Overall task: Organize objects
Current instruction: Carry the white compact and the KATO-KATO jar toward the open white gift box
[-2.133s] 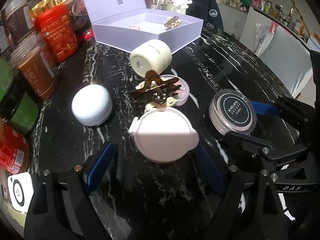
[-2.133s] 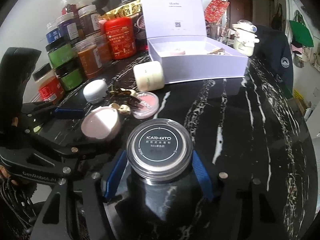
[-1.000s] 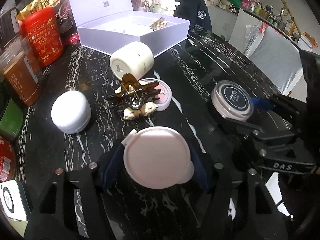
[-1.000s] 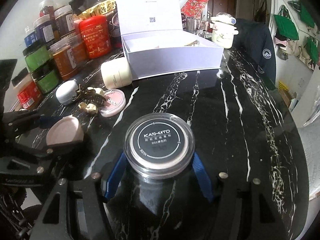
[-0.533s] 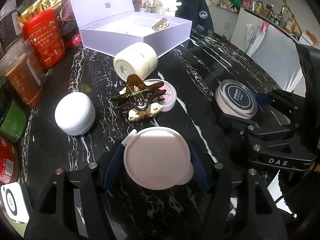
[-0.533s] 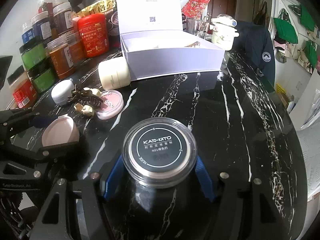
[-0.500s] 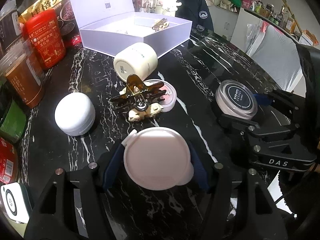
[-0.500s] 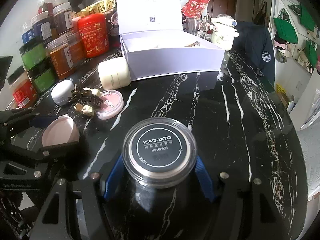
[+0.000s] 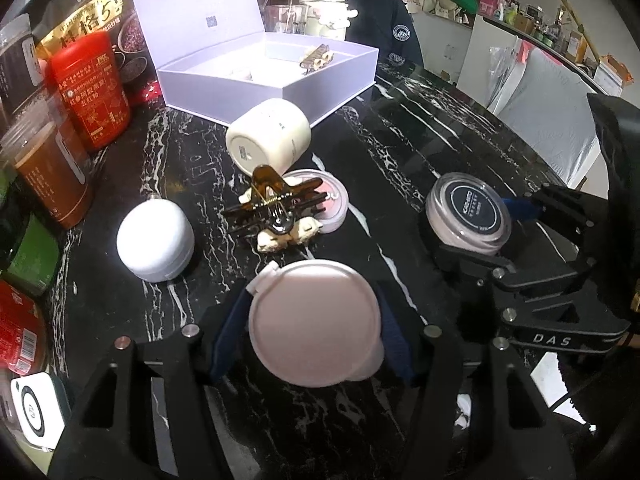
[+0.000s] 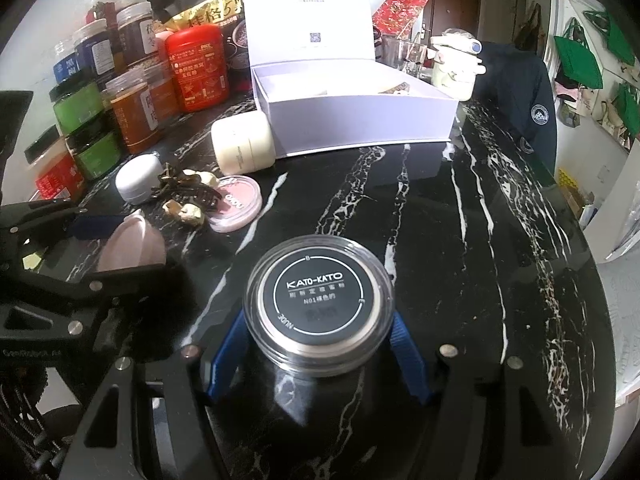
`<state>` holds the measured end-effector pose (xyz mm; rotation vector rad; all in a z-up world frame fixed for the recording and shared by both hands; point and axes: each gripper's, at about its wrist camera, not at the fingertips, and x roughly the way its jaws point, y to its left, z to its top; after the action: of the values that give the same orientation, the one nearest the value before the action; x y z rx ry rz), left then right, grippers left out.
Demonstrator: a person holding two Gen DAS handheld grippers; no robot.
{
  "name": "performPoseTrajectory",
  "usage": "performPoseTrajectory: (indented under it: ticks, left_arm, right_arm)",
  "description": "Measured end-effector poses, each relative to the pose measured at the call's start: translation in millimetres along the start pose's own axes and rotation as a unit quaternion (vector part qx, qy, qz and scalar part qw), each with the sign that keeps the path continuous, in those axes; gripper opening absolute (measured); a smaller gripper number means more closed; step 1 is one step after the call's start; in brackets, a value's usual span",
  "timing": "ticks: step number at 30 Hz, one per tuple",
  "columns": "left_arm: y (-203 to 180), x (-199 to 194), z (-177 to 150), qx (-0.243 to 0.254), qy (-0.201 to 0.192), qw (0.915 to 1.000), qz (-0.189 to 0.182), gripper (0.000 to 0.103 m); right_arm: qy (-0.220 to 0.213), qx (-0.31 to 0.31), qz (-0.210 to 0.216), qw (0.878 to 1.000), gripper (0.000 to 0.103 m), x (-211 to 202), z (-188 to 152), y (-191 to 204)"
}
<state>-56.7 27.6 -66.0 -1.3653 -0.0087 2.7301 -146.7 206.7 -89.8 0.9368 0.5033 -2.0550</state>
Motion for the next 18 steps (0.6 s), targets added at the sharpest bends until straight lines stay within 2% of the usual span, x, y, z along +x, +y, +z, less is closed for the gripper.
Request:
performPoseTrajectory:
  ticks: [9,18]
  left_arm:
    - [-2,-7,-1,0.001,-0.001,1.0000,-0.005,0.060]
    - [-5,-25,6,0.009,-0.021,0.9997,-0.010,0.060]
  right_arm:
    - [-0.014,-0.010,-0.003,1.000,0.069,-15,2,5]
    - [-0.026,-0.021,-0.004,0.999,0.069,-28,9,8]
